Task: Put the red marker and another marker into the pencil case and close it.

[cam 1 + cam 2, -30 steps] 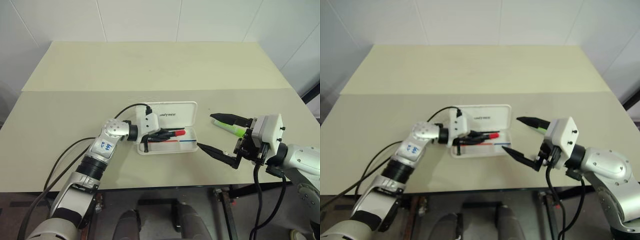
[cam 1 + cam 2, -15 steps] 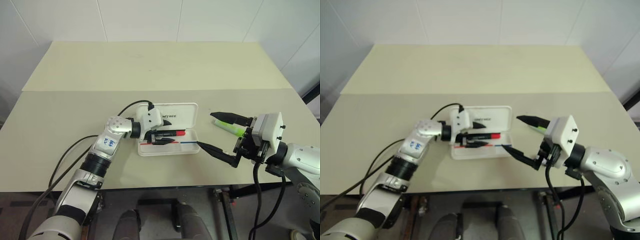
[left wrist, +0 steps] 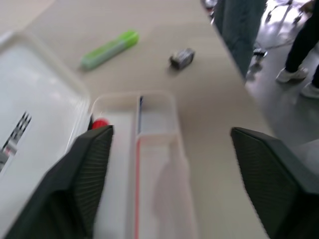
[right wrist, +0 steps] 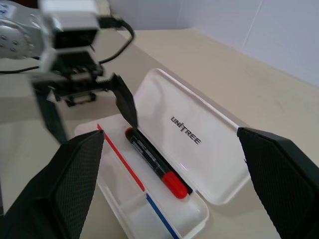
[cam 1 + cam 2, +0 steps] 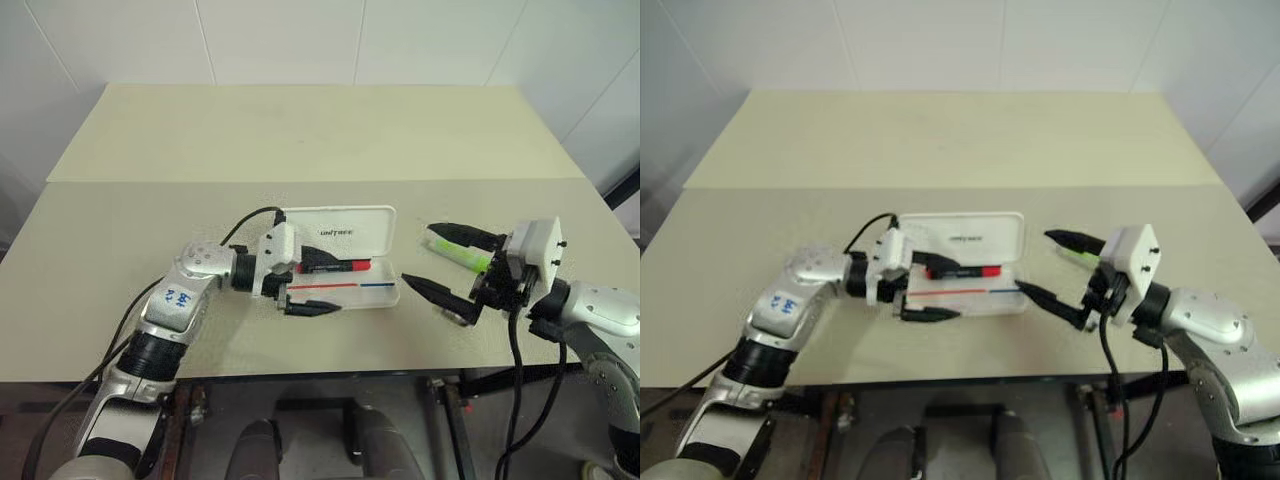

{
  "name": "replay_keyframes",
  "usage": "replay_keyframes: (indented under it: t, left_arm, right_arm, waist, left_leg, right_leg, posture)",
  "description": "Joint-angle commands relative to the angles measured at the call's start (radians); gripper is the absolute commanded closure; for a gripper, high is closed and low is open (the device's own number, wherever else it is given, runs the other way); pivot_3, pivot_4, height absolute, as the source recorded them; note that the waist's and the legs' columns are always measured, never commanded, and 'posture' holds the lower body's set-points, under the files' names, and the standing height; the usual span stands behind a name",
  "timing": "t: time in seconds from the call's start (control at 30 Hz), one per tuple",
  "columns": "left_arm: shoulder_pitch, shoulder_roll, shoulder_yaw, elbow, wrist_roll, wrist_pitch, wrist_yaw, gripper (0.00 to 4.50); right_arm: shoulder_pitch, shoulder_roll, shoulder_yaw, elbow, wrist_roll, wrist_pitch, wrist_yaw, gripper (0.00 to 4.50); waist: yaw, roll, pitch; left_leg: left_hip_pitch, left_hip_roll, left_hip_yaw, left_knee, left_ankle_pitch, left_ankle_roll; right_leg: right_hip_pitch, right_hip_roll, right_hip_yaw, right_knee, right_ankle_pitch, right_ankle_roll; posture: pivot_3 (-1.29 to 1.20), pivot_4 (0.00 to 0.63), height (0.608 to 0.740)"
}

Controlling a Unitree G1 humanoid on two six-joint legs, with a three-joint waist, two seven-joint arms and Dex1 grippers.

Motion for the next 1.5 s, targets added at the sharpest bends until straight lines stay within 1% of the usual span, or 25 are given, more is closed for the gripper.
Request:
replay_keyframes:
  t: [0.03, 0.13, 0.3, 0.5, 0.67, 0.83, 1.07, 1.17, 1.27, 1.3, 1.4, 1.43, 1.5]
  left_arm:
    - [0.022, 0.045, 0.059, -0.112, -0.081, 0.056, -0.003, 0.02]
    - [0.026, 0.076, 0.103, -0.155, -0.119, 0.1, 0.028, 0.02]
    - [-0.004, 0.083, 0.133, -0.176, -0.142, 0.144, 0.079, 0.02]
    - [-0.023, 0.077, 0.143, -0.224, -0.183, 0.21, 0.139, 0.02]
    - [-0.021, 0.089, 0.157, -0.258, -0.198, 0.233, 0.17, 0.02]
    - [-0.016, 0.108, 0.17, -0.275, -0.204, 0.245, 0.191, 0.02]
    - [-0.008, 0.13, 0.183, -0.301, -0.213, 0.253, 0.209, 0.02]
    - [-0.011, 0.139, 0.185, -0.298, -0.21, 0.249, 0.208, 0.0]
    - [-0.014, 0.146, 0.185, -0.295, -0.211, 0.245, 0.209, 0.0]
    - [-0.013, 0.147, 0.185, -0.294, -0.212, 0.244, 0.208, 0.0]
    - [-0.007, 0.154, 0.186, -0.295, -0.211, 0.241, 0.205, 0.0]
    - [-0.005, 0.156, 0.185, -0.295, -0.209, 0.239, 0.203, 0.0]
    - [-0.002, 0.159, 0.182, -0.295, -0.207, 0.236, 0.202, 0.0]
  right_arm:
    - [-0.037, -0.075, -0.055, 0.13, -0.039, -0.044, 0.082, 0.0]
    - [-0.089, -0.147, -0.016, 0.314, -0.097, -0.062, 0.174, 0.0]
    - [-0.256, -0.174, 0.055, 0.642, -0.199, -0.169, 0.303, 0.0]
    - [-0.513, -0.127, 0.179, 1.058, -0.356, -0.329, 0.399, 0.0]
    - [-0.675, -0.065, 0.246, 1.327, -0.463, -0.433, 0.42, 0.0]
    - [-0.75, -0.013, 0.279, 1.499, -0.535, -0.502, 0.426, 0.0]
    - [-0.807, 0.022, 0.28, 1.643, -0.602, -0.524, 0.358, 0.0]
    - [-0.823, 0.022, 0.274, 1.674, -0.614, -0.509, 0.349, 0.6]
    - [-0.83, 0.016, 0.269, 1.69, -0.617, -0.492, 0.356, 1.68]
    - [-0.831, 0.013, 0.269, 1.693, -0.62, -0.491, 0.357, 1.94]
    - [-0.834, 0.011, 0.267, 1.697, -0.623, -0.488, 0.363, 3.1]
    - [-0.835, 0.012, 0.267, 1.697, -0.624, -0.488, 0.366, 3.4]
    - [-0.835, 0.014, 0.265, 1.694, -0.627, -0.492, 0.372, 3.41]
  waist:
    - [0.0, 0.0, 0.0]
    - [-0.001, 0.0, 0.0]
    - [-0.011, 0.0, 0.0]
    - [-0.028, 0.0, 0.0]
    - [-0.036, 0.0, 0.0]
    - [-0.042, 0.0, 0.0]
    - [-0.054, 0.001, 0.0]
    - [-0.056, 0.001, 0.0]
    - [-0.055, 0.001, 0.0]
    - [-0.055, 0.0, 0.0]
    - [-0.056, 0.001, 0.0]
    - [-0.056, 0.001, 0.0]
    - [-0.056, 0.001, 0.0]
  left_leg:
    - [0.0, 0.0, 0.0, 0.0, 0.0, 0.0]
    - [0.001, 0.0, 0.0, 0.0, 0.0, 0.001]
    - [0.002, 0.0, 0.0, 0.0, 0.002, 0.003]
    - [0.002, -0.001, 0.0, 0.0, 0.002, 0.004]
    - [0.003, -0.001, 0.0, -0.003, 0.003, 0.004]
    - [0.003, -0.001, 0.0, -0.003, 0.003, 0.003]
    - [0.003, -0.002, 0.0, -0.003, 0.003, 0.002]
    - [0.003, -0.002, 0.0, -0.002, 0.004, 0.001]
    - [0.003, -0.002, 0.0, -0.001, 0.005, 0.0]
    - [0.004, -0.002, 0.0, 0.0, 0.005, 0.0]
    - [0.005, -0.003, 0.0, 0.002, 0.005, 0.0]
    - [0.005, -0.003, 0.001, 0.002, 0.005, 0.0]
    - [0.006, -0.003, 0.001, 0.002, 0.005, 0.0]
  right_leg:
    - [0.0, 0.0, 0.0, 0.0, 0.0, 0.0]
    - [0.0, 0.0, 0.0, 0.0, 0.0, 0.0]
    - [0.0, 0.001, 0.001, 0.0, 0.0, 0.0]
    - [0.0, 0.001, 0.002, 0.001, 0.0, 0.001]
    - [0.0, 0.001, 0.002, 0.003, 0.003, 0.005]
    - [0.0, 0.001, 0.002, 0.003, 0.003, 0.005]
    - [0.0, 0.001, 0.004, 0.004, 0.004, 0.008]
    - [0.0, 0.001, 0.004, 0.004, 0.004, 0.008]
    - [0.001, 0.001, 0.005, 0.004, 0.004, 0.007]
    - [0.002, 0.001, 0.006, 0.003, 0.004, 0.006]
    - [0.005, 0.001, 0.007, 0.002, 0.003, 0.004]
    - [0.006, 0.001, 0.008, 0.002, 0.003, 0.005]
    - [0.006, 0.001, 0.008, 0.002, 0.003, 0.005]
  posture:
    - [0.0, 0.15, 0.74]
    - [0.0, 0.15, 0.74]
    - [0.0, 0.15, 0.74]
    - [0.0, 0.15, 0.74]
    - [0.0, 0.15, 0.74]
    - [0.0, 0.15, 0.74]
    - [0.0, 0.15, 0.74]
    - [0.0, 0.15, 0.74]
    - [0.0, 0.15, 0.74]
    - [0.0, 0.15, 0.74]
    - [0.0, 0.15, 0.74]
    - [0.0, 0.15, 0.74]
    - [0.0, 0.15, 0.74]
